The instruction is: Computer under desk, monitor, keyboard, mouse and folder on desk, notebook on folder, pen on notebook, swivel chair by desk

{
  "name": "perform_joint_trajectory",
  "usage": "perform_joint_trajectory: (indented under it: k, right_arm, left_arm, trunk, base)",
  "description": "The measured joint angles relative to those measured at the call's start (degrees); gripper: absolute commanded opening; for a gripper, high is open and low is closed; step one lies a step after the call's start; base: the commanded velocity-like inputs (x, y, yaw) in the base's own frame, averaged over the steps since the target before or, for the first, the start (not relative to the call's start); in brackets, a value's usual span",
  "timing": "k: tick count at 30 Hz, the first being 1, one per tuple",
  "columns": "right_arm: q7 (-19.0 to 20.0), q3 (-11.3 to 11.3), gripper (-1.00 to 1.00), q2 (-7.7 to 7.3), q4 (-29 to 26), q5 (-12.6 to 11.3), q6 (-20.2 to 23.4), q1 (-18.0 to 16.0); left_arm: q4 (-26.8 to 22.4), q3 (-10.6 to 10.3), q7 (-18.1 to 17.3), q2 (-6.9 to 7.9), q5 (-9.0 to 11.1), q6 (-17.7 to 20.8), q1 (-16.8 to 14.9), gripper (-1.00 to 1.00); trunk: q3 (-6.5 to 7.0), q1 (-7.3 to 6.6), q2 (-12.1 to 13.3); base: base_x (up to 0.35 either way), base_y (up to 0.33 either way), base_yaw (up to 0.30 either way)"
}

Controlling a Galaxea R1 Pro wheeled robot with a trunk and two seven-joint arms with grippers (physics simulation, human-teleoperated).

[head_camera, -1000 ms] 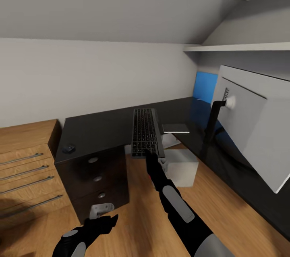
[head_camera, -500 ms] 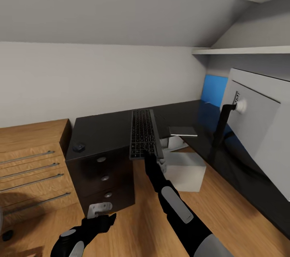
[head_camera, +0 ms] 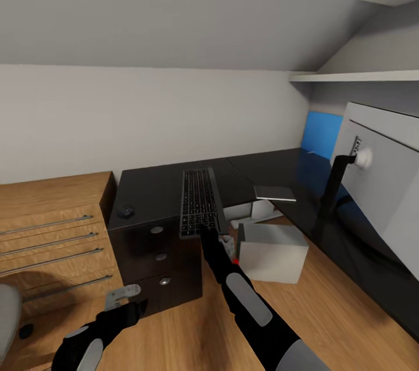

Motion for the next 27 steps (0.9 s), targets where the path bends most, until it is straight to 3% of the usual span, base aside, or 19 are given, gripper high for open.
perform_joint_trajectory:
  k: [10,12,16,27]
  right_arm:
    - [-0.22,0.06,-1.0,0.03,0.11,-0.11,-0.13,-0.01]
    - [-0.3,0.14,-1.0,0.08,0.12,-0.12,-0.11,-0.01]
    - [-0.33,0.14,-1.0,0.09,0.12,-0.12,-0.05,0.0]
    - [0.07,0.04,-1.0,0.28,0.05,0.01,-0.05,0.0]
  left_arm:
    - [0.39,0.68,0.02,0.05,0.0,-0.3,0.01,1.0]
    - [5.08,0.77,-0.2,0.09,-0.01,-0.52,0.02,1.0]
    - [10.02,0.79,-0.14,0.09,-0.19,-0.77,0.01,1.0]
    - [15.99,0.65,-0.37,0.17,-0.34,-7.82,0.0,1.0]
  trunk:
    - [0.01,0.0,0.0]
    - [0.0,0.0,0.0]
    - [0.0,0.0,0.0]
    - [-0.02,0.0,0.0]
  base:
    - [0.0,0.0,0.19]
    - [0.0,0.0,0.248]
    - [0.0,0.0,0.249]
    - [0.0,0.0,0.199]
